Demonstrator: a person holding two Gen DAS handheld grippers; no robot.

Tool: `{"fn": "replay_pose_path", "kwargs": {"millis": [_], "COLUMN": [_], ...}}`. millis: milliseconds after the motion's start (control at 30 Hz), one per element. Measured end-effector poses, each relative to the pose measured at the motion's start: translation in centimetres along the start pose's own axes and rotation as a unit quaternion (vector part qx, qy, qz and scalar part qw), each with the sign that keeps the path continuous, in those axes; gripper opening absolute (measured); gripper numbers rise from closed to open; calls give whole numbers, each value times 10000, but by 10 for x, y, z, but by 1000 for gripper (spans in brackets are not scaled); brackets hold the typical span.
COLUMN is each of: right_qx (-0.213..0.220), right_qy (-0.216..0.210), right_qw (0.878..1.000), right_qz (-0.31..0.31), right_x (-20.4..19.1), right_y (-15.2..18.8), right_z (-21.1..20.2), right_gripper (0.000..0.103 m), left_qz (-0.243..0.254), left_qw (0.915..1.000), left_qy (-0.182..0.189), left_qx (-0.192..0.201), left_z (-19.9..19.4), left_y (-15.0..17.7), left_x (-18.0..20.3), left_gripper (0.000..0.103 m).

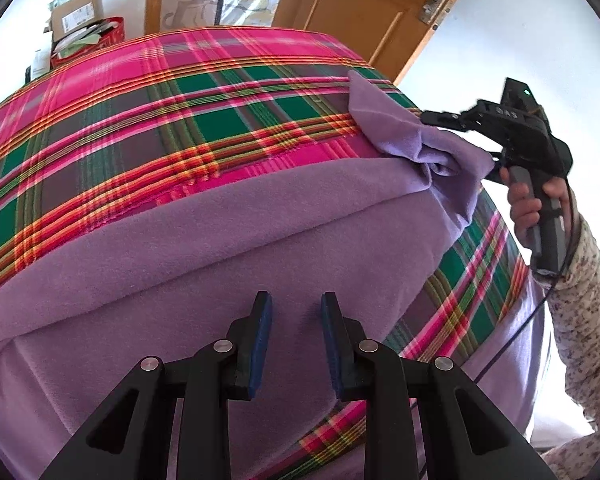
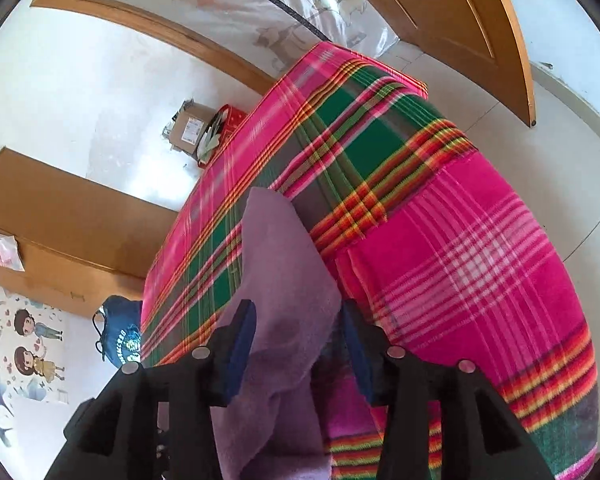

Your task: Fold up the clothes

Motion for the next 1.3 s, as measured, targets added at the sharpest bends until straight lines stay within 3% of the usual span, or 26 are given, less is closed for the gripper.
{"fn": "replay_pose_path", "kwargs": {"millis": [33,100,133,167,433,567,667,733,1000,1133,1300], "right_qx": [4,12,33,55,1244,2201,2683,2720,2408,2451,2718], "right_qy": [-7,-20,16,54,407,1035,1545,1789,2431,2427,2395], "right_qw": [10000,10000,10000,9999,9905,9676,9475,9410,9388,9383,9313], "right_qz": [9,25,-36,-101,-422,-673,-800,-920,-390,-245,-394], "right_x": [0,0,-1,-2,-5,1,12,17,71,87,74], "right_y": [-1,-2,-2,-2,-9,-9,-5,-4,10,16,26], "right_z": [0,-1,-2,-2,-66,-117,-147,-149,-127,-133,-158], "right_gripper": [44,33,17,10,8,8,7,7,7,7,7], "left_qz": [19,52,63,73,126,140,151,202,381,352,330], "left_qw": [10000,10000,10000,10000,9999,9999,9998,9996,9987,9988,9987], "left_qy": [14,26,19,13,-35,-26,60,107,140,146,183], "left_qx": [-7,-18,-21,-25,-53,-67,-115,-162,-296,-317,-336], "left_z": [1,1,2,2,5,5,6,7,4,4,6], "left_y": [0,0,0,0,0,-1,0,1,8,8,9], "left_x": [2,5,5,6,10,12,14,17,23,23,23], "left_gripper": [26,26,26,26,26,26,26,26,26,26,26]}}
Point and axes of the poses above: each gripper's, at about its wrist camera, not at the fingertips, and z roughly the way its jaws point, x to its right, y to its underside, the point moved 6 cm from there along z, roughly the way its jaws point, and after that the axes turned 8 degrees about z, right-handed, at the moved point
